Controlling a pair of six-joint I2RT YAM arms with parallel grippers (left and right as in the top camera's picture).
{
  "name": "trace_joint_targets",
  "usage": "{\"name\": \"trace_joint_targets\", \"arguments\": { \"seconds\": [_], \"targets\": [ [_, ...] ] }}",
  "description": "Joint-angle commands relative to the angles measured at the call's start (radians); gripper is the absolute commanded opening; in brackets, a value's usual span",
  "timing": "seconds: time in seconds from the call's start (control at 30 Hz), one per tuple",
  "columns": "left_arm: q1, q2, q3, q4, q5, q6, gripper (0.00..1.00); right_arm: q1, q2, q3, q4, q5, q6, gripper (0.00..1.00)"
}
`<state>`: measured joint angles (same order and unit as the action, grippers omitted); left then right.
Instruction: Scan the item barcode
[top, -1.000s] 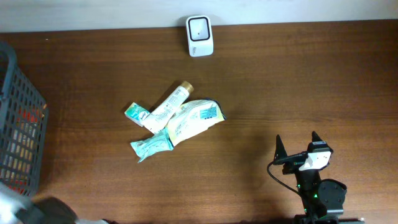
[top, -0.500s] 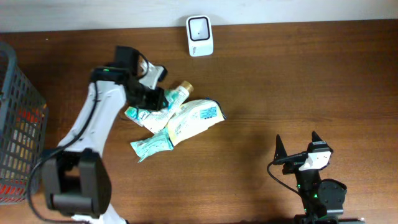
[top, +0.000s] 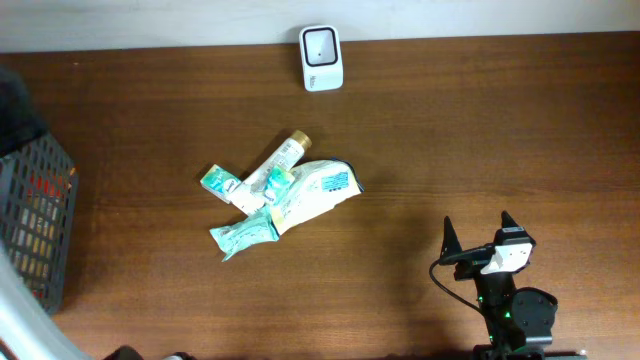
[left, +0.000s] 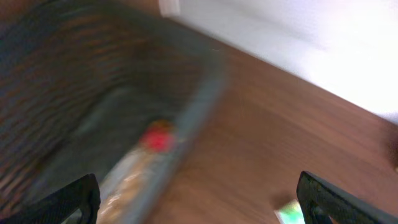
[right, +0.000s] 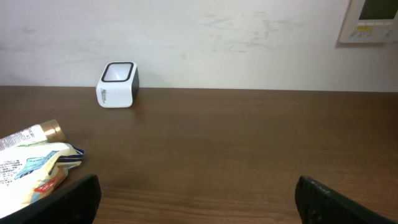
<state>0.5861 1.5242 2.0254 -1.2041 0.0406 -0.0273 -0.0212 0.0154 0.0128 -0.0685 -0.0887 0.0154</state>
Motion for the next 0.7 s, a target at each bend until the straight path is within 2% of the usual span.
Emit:
{"name": "trace_joint_targets", "arguments": {
  "seconds": [0.0, 0.07, 0.17, 0.3, 0.47, 0.57, 0.67],
  "targets": [
    [0.184, 0.040, -0.085, 0.014, -0.049, -0.092, 0.99, -0.005, -0.007, -0.007, -0.003, -0.005, 0.000, 0.99],
    [0.254, 0.059, -0.166, 0.045, -0.049, -0.077, 0.99, -0.005, -0.007, -0.007, -0.003, -0.005, 0.000, 0.99],
    [0.303, 0.106, -0.289, 0.111, -0.048, 0.019, 0.99, -0.005, -0.007, -0.007, -0.003, -0.005, -0.001, 0.99],
    [0.365, 0.226, -0.326, 0.150, -0.048, 0.170, 0.99, -0.005, -0.007, -0.007, -0.003, -0.005, -0.001, 0.99],
    [0.389, 0.380, -0.327, 0.134, 0.105, 0.441, 1.00, -0.005, -0.007, -0.007, -0.003, -0.005, -0.001, 0.99],
    [0.388, 0.442, -0.341, 0.124, 0.232, 0.505, 1.00, -0.005, -0.007, -0.007, -0.003, -0.005, -0.001, 0.99],
    [0.377, 0.508, -0.344, 0.101, 0.274, 0.532, 1.00, -0.005, -0.007, -0.007, -0.003, -0.005, -0.001, 0.99]
  ]
}}
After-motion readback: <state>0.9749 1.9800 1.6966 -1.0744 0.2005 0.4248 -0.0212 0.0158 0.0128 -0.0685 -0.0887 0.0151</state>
